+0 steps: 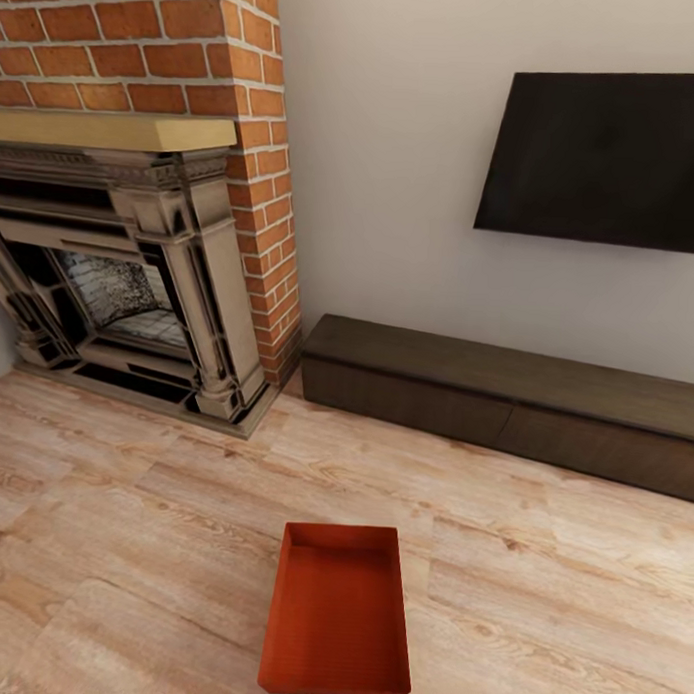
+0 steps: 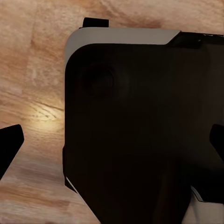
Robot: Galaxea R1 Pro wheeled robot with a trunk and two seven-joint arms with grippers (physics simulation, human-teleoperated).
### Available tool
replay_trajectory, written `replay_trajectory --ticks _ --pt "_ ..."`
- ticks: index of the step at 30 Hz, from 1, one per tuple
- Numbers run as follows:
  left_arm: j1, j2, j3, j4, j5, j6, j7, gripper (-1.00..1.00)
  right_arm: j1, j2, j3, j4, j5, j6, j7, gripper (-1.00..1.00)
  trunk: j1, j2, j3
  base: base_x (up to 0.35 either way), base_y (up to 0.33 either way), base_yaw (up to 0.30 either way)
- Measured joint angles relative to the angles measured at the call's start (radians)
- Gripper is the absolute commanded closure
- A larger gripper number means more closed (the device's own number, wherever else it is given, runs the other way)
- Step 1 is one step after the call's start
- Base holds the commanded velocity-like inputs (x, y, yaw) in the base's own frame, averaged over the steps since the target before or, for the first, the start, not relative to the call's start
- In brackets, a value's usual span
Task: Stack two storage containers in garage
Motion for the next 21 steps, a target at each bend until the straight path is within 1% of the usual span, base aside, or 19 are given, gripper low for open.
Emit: replay_trajectory --ticks 21 --pt "0.0 0.0 -0.001 0.0 0.0 0.0 0.0 -1.0 0.0 0.0 0.0 0.0 0.0 -0.001 0.0 -1.0 0.0 0.0 -0.034 0.0 0.0 0.0"
